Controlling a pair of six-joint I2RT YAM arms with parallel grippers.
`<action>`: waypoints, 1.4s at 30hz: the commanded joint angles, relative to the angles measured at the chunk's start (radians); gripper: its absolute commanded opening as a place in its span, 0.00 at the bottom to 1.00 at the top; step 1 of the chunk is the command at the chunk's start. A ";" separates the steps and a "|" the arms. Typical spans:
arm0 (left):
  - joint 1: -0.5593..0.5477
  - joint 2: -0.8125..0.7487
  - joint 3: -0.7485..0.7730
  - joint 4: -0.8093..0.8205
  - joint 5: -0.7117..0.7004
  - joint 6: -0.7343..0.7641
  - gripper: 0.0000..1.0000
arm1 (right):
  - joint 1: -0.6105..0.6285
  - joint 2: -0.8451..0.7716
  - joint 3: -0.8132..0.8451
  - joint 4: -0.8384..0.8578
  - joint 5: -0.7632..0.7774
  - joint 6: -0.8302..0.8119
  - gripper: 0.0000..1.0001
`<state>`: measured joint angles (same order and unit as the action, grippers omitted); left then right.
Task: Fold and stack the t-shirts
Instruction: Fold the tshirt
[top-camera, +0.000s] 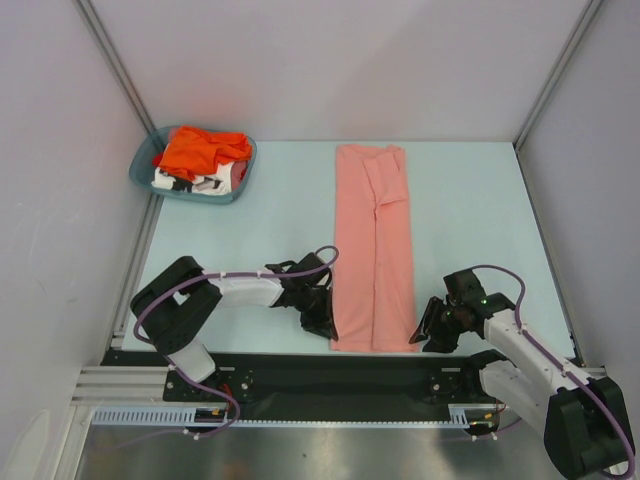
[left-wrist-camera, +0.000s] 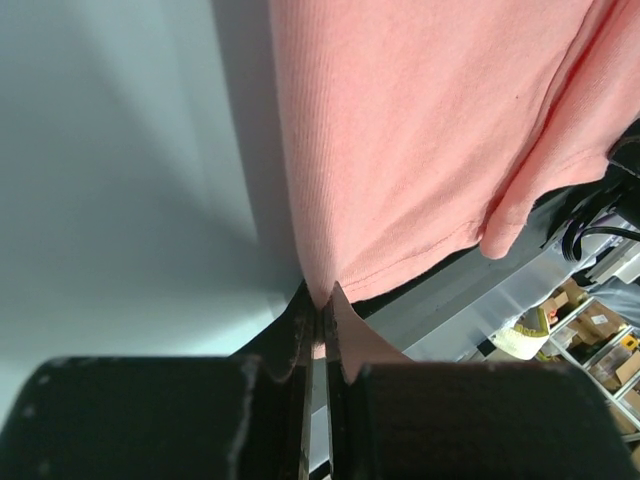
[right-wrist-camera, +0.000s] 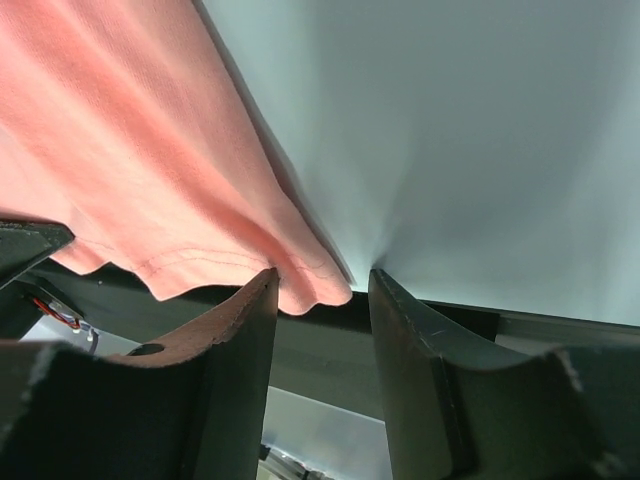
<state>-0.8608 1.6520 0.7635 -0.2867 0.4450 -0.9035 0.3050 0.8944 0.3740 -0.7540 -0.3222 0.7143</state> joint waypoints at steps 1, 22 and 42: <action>0.006 -0.043 -0.024 -0.012 -0.025 0.029 0.07 | 0.006 -0.008 0.011 -0.021 0.038 -0.015 0.47; 0.006 -0.034 -0.029 0.017 0.011 0.037 0.08 | 0.039 0.100 -0.009 0.103 0.002 0.010 0.34; 0.023 -0.130 0.051 -0.064 0.034 -0.006 0.00 | -0.001 -0.043 0.150 -0.014 0.012 0.007 0.00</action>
<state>-0.8509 1.5631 0.7418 -0.3054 0.4568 -0.8974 0.3305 0.8322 0.4335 -0.7406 -0.3416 0.7326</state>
